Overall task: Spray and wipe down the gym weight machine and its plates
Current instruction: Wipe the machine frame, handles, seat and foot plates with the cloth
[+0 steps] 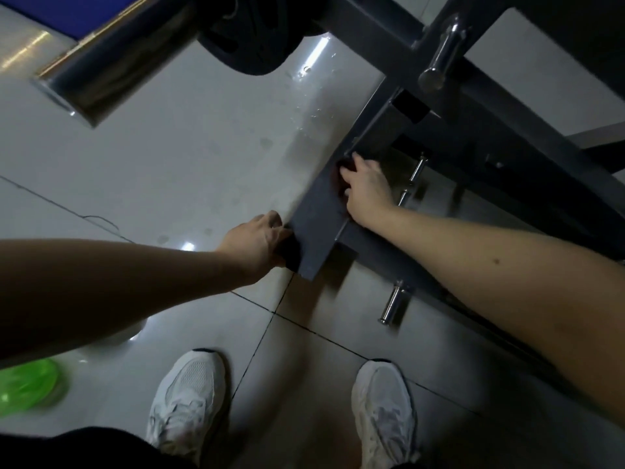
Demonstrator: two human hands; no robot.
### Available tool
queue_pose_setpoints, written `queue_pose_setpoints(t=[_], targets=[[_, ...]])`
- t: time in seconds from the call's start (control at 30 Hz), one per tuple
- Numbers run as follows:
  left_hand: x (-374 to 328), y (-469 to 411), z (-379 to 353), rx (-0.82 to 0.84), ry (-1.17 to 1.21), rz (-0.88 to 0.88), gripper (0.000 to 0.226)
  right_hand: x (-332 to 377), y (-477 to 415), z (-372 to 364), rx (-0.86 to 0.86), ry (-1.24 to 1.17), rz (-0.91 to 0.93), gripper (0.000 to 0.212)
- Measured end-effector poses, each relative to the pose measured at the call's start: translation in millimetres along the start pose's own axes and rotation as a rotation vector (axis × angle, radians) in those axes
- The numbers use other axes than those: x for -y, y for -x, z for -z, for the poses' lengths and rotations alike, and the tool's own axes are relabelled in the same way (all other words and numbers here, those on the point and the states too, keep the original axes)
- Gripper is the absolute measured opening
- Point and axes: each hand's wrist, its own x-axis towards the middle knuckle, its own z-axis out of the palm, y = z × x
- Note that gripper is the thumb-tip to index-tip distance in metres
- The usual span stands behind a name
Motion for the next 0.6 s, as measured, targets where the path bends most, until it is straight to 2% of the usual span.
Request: queue_pose_setpoints(t=[0.13,0.3,0.4,0.5,0.6], targets=[[2.5,1.6,-4.0,-0.017,0.080,0.055,0.052,24.4,22.2,-9.3,0.034,-0.094,0.138,0.050],[5.7,6.2,-15.9,-0.059,0.225,0.213,0.047,37.9,106.0,-39.4,0.038,-0.262,0.431,0.034],[4.9,3.5,-15.1,-0.064,0.256,0.198,0.045,19.6,96.4,-37.6,0.085,-0.250,0.540,0.032],[4.4,3.7,-13.3,-0.061,0.230,0.175,0.045,-0.7,32.1,-24.0,-0.017,-0.187,0.336,0.031],[2.6,5.4,-13.4,-0.033,0.159,0.137,0.055,-5.8,-0.4,-8.5,-0.008,-0.102,0.067,0.034]])
